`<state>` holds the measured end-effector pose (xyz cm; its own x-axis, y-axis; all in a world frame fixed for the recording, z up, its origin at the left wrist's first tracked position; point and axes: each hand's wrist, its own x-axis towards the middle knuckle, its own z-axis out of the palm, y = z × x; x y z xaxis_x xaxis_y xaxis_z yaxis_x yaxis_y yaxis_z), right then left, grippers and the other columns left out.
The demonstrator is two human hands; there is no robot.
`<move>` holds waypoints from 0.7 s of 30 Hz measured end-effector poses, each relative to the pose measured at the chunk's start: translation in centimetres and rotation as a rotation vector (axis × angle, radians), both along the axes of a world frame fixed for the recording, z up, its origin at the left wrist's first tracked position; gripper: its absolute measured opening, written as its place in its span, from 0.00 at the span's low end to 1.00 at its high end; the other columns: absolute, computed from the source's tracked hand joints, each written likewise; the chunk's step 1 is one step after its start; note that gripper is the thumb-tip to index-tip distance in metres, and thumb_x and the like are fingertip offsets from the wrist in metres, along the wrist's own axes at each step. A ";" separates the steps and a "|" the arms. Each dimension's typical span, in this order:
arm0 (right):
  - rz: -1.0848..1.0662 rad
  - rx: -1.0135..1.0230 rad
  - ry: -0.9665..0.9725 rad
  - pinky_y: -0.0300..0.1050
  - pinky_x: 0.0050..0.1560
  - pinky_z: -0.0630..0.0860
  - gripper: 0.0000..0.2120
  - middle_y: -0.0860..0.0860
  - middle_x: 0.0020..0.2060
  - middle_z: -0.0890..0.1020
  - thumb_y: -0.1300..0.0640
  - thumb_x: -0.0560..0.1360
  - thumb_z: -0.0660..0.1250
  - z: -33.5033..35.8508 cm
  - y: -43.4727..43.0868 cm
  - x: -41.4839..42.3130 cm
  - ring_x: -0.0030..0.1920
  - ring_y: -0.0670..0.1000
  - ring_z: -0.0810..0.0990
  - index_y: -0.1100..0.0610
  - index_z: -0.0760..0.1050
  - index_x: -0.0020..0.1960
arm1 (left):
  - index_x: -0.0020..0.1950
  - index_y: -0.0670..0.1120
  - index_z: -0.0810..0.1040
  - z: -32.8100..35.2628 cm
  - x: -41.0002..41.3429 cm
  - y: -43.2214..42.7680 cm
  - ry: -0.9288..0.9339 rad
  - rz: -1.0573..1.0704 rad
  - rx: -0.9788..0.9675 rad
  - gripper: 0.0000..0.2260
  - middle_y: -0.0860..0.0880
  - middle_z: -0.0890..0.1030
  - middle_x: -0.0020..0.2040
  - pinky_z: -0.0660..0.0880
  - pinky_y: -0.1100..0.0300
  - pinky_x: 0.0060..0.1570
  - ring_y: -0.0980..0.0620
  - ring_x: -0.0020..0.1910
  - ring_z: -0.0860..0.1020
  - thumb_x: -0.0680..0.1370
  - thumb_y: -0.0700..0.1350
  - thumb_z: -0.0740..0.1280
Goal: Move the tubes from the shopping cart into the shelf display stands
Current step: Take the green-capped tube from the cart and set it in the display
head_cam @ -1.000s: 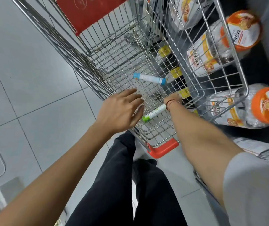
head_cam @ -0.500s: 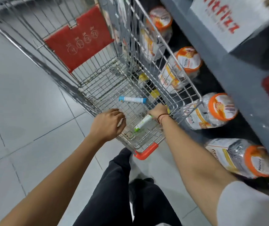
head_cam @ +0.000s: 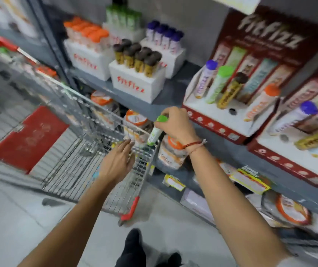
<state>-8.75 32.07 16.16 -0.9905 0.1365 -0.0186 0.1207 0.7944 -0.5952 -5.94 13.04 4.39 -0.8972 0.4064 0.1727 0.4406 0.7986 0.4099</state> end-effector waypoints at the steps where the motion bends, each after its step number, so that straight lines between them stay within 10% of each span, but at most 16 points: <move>1: -0.018 0.022 0.042 0.50 0.48 0.76 0.16 0.61 0.46 0.83 0.54 0.68 0.72 1.3 1.1 0.8 0.50 0.59 0.79 0.66 0.80 0.48 | 0.65 0.37 0.70 0.9 -0.5 1.5 0.041 -0.046 0.014 0.17 0.37 0.75 0.64 0.70 0.45 0.62 0.39 0.64 0.72 0.77 0.43 0.61; 11: -0.260 0.134 0.182 0.44 0.40 0.66 0.14 0.59 0.43 0.81 0.51 0.71 0.69 8.1 12.0 9.4 0.51 0.59 0.79 0.63 0.79 0.48 | 0.61 0.35 0.73 4.8 -1.2 14.8 0.142 -0.433 -0.001 0.23 0.35 0.77 0.60 0.73 0.43 0.58 0.37 0.61 0.75 0.76 0.47 0.51; 21: -0.257 0.079 0.041 0.40 0.43 0.66 0.11 0.53 0.46 0.78 0.57 0.75 0.66 9.8 17.6 13.2 0.44 0.53 0.75 0.59 0.78 0.55 | 0.64 0.38 0.72 2.4 0.4 20.4 0.170 -0.605 -0.061 0.19 0.39 0.76 0.63 0.68 0.41 0.63 0.40 0.63 0.74 0.75 0.43 0.63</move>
